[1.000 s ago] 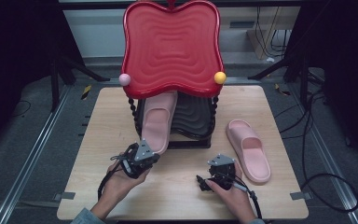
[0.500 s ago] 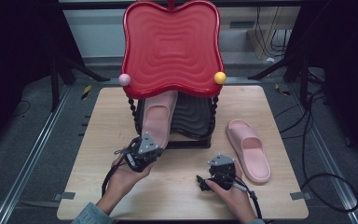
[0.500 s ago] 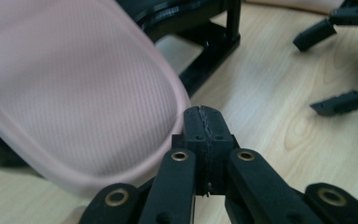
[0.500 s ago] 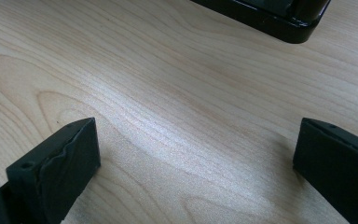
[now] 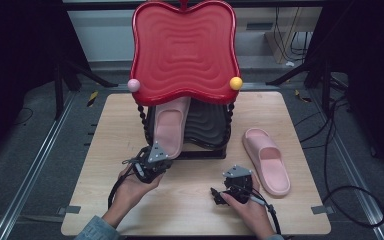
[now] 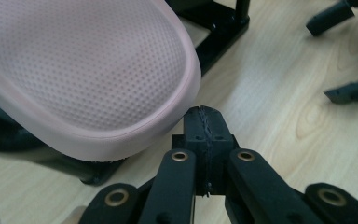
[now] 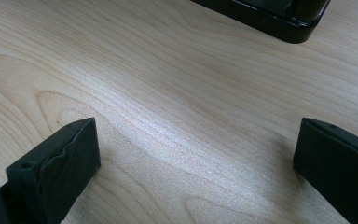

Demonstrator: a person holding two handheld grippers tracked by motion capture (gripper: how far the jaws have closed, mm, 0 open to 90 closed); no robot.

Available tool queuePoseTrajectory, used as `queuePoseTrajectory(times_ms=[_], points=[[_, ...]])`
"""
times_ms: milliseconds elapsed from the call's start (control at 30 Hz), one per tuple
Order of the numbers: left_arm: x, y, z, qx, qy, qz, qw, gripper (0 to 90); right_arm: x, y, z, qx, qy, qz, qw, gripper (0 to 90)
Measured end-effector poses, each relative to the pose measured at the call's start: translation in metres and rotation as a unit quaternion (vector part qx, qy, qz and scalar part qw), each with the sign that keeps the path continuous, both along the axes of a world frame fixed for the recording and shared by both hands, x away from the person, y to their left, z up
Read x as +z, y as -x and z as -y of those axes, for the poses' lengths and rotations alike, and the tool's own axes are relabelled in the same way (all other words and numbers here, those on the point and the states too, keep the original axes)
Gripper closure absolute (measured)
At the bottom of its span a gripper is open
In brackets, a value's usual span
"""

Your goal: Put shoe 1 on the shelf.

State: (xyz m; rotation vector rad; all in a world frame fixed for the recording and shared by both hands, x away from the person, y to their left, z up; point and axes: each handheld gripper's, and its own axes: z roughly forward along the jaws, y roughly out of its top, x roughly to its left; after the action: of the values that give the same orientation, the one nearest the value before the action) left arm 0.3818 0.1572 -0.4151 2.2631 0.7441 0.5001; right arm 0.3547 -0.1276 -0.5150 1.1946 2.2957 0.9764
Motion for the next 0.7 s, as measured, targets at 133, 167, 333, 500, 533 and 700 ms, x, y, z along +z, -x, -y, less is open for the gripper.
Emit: queuePoseTrajectory(times_ms=[133, 167, 333, 500, 533, 700], points=[[0.005, -0.011, 0.006, 0.005, 0.008, 0.002, 1.0, 90.0, 0.0, 0.0, 0.0, 0.0, 0.001, 0.0, 1.0, 0.8], [0.006, -0.013, 0.008, 0.008, 0.01, 0.002, 0.9999, 90.0, 0.0, 0.0, 0.0, 0.0, 0.001, 0.0, 1.0, 0.8], [0.008, -0.023, 0.011, 0.013, 0.017, -0.008, 0.9997, 90.0, 0.0, 0.0, 0.0, 0.0, 0.001, 0.0, 1.0, 0.8], [0.011, -0.016, 0.01, 0.011, 0.028, -0.009, 0.9995, 90.0, 0.0, 0.0, 0.0, 0.0, 0.001, 0.0, 1.0, 0.8], [0.011, -0.016, 0.01, 0.011, 0.028, -0.009, 0.9995, 90.0, 0.0, 0.0, 0.0, 0.0, 0.001, 0.0, 1.0, 0.8], [0.019, -0.017, 0.006, 0.02, 0.026, 0.009, 0.9994, 90.0, 0.0, 0.0, 0.0, 0.0, 0.001, 0.0, 1.0, 0.8]])
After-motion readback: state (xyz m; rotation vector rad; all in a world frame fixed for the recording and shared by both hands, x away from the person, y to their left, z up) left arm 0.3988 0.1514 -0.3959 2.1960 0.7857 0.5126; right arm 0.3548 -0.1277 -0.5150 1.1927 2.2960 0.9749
